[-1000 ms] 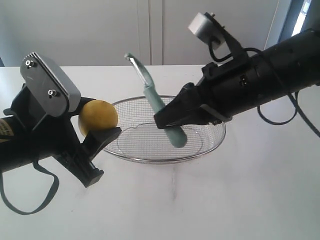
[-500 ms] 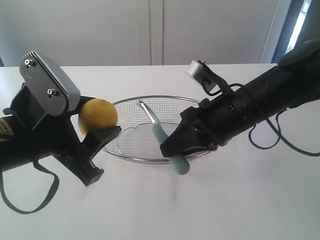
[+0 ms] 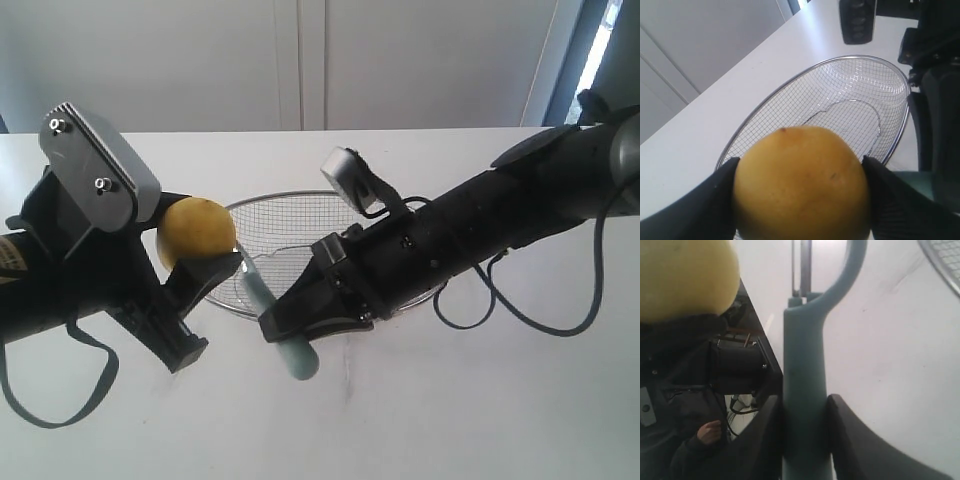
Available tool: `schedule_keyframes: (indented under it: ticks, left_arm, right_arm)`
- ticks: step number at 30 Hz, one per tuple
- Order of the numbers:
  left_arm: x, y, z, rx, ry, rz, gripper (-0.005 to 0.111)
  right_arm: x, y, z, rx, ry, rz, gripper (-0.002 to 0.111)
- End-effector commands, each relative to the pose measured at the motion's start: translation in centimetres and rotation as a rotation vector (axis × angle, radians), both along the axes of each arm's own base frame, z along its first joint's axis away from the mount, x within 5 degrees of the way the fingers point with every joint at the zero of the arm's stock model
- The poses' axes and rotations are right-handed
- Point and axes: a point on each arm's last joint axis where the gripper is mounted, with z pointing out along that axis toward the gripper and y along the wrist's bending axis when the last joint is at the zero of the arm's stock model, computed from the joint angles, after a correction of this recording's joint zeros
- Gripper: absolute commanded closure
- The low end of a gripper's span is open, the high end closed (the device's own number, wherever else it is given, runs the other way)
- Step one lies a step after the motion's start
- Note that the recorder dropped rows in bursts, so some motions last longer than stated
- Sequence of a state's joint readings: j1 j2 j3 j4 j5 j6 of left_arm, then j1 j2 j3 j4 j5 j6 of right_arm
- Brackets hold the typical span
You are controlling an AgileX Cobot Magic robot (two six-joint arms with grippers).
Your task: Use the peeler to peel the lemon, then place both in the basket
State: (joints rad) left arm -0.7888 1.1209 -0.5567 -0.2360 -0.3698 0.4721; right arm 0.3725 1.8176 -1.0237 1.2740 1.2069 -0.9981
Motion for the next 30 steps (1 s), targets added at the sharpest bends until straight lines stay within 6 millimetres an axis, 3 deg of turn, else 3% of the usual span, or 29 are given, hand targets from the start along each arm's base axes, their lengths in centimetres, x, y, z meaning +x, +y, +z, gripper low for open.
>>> schedule_keyframes:
  ticks: [1,13,16,30]
  left_arm:
    - [0.0,0.0,0.2,-0.012,-0.015,0.001,0.107]
    - [0.0,0.0,0.2,-0.012,-0.015,0.001,0.107]
    - [0.0,0.0,0.2,-0.012,-0.015,0.001,0.107]
    - [0.0,0.0,0.2,-0.012,-0.015,0.001,0.107]
  right_arm:
    - [-0.5,0.9,0.2,0.035,0.002,0.023,0.108]
    - [-0.1,0.9,0.7,0.087,-0.018,-0.007,0.108]
    - [0.4,0.2,0.9,0.098,-0.026,-0.040,0.108]
    - [-0.5,-0.7,4.9,0.143,-0.157,-0.044,0.108]
